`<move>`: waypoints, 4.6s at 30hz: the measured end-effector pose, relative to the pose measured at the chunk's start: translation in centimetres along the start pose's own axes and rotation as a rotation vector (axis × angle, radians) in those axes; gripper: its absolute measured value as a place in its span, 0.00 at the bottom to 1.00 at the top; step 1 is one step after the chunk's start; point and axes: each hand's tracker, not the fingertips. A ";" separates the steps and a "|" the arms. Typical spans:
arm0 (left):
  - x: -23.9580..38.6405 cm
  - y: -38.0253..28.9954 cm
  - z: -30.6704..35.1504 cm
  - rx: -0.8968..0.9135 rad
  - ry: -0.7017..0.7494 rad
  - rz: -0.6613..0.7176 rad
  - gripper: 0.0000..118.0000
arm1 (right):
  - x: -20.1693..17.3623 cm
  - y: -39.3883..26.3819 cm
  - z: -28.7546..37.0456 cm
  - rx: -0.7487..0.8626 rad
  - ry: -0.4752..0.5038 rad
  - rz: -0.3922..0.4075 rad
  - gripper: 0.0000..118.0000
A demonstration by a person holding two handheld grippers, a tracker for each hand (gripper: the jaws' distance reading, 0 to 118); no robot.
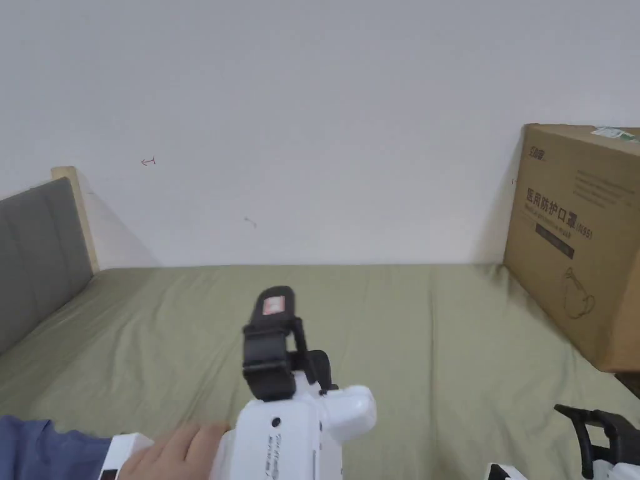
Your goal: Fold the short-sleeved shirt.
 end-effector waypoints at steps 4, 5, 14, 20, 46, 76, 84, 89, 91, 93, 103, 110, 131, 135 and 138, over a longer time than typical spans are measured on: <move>-6.2 -0.2 -2.3 -0.238 -0.065 0.625 1.00 | -8.0 -2.5 1.9 0.095 0.206 0.511 0.99; -7.3 -0.9 -2.5 -0.282 -0.070 0.776 1.00 | -10.3 -4.2 2.7 0.146 0.252 0.752 0.99; -7.3 -5.6 -3.4 -0.307 -0.120 1.127 1.00 | -9.6 -14.8 3.4 0.421 0.146 1.859 0.99; -6.9 -5.3 -2.5 -0.320 -0.133 1.171 1.00 | -9.3 -14.6 3.7 0.430 0.138 1.845 0.99; -6.8 -4.9 -1.9 -0.269 -0.178 1.192 1.00 | -9.4 -15.0 5.2 0.420 0.229 1.843 0.99; -5.0 -6.4 -1.9 -0.363 -0.284 1.224 0.00 | -8.2 -12.9 4.8 0.373 0.157 1.791 0.00; -7.1 -11.2 0.4 -0.440 -0.249 1.183 0.00 | -7.1 -16.8 2.6 0.289 0.194 1.830 0.00; -12.0 -19.0 5.7 -0.553 -0.038 1.062 0.00 | -5.4 -25.7 -0.3 0.019 0.330 1.904 0.00; -13.7 -21.1 7.5 -0.591 0.041 1.028 0.00 | -4.5 -29.1 -0.8 -0.111 0.405 1.934 0.00; -14.6 -22.4 8.6 -0.629 0.091 1.026 0.00 | -4.0 -31.4 -0.9 -0.161 0.429 1.905 0.00; -14.8 -25.9 6.4 -0.770 -0.003 1.057 0.00 | -4.7 -30.7 -2.1 -0.284 0.372 1.817 0.00; -8.9 -37.7 -3.5 -1.240 -0.587 1.267 0.08 | -3.4 -26.8 -4.1 -0.322 0.212 1.881 0.00; 8.0 -48.5 -2.0 -1.438 -0.642 1.119 0.87 | 0.9 -23.8 -10.2 -0.479 -0.034 1.888 0.00; 4.5 -46.4 -0.8 -1.285 -0.615 1.086 0.04 | 0.8 -24.3 -9.6 -0.503 -0.021 1.889 0.00; 1.1 -44.7 -0.1 -1.209 -0.627 1.052 0.04 | 0.3 -24.2 -8.8 -0.501 -0.002 1.891 0.00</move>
